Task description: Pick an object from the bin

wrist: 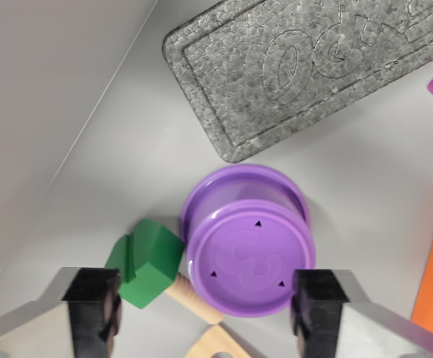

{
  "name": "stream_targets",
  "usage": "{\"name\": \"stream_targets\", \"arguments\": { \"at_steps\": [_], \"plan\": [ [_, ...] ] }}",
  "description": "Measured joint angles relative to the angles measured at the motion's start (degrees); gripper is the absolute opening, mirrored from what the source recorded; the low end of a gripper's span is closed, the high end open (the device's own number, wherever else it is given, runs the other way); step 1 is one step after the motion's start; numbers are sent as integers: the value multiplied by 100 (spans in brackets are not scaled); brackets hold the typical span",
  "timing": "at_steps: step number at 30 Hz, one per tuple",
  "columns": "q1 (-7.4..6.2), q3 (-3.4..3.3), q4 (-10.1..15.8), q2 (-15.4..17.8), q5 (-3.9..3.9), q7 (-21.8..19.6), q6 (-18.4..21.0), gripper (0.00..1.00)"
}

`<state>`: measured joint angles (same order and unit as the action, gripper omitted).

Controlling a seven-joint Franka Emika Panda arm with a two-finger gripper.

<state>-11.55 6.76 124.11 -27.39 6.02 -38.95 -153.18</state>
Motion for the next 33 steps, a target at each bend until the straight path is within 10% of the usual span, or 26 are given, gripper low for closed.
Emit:
{"name": "stream_targets", "arguments": {
  "at_steps": [33],
  "plan": [
    [5, 9, 15, 112, -8, 0, 87, 0]
  ]
}}
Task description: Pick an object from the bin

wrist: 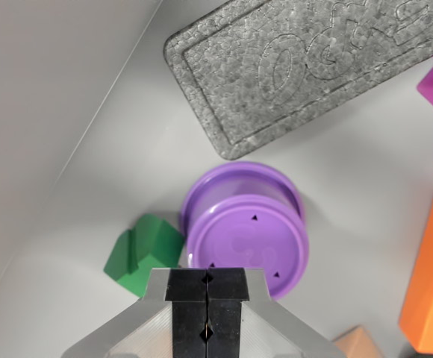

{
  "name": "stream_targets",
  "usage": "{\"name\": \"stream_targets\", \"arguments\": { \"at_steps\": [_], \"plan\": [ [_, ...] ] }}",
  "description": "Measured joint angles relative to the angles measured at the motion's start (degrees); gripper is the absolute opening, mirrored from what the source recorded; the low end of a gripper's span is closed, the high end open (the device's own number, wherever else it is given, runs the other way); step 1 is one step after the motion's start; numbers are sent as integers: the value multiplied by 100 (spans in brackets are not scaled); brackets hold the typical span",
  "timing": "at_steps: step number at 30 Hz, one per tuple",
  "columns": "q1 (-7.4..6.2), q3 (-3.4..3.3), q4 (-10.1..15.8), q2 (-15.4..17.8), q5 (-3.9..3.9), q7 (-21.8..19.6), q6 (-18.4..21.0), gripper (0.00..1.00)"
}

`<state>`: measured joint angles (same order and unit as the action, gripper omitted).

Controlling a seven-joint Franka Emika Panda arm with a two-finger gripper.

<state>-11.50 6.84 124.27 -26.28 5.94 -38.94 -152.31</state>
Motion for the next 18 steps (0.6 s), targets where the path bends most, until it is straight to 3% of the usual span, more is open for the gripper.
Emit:
{"name": "stream_targets", "arguments": {
  "at_steps": [9, 18],
  "plan": [
    [33, 46, 39, 301, -54, 37, 279, 0],
    [54, 84, 63, 751, -180, 121, 722, 0]
  ]
}}
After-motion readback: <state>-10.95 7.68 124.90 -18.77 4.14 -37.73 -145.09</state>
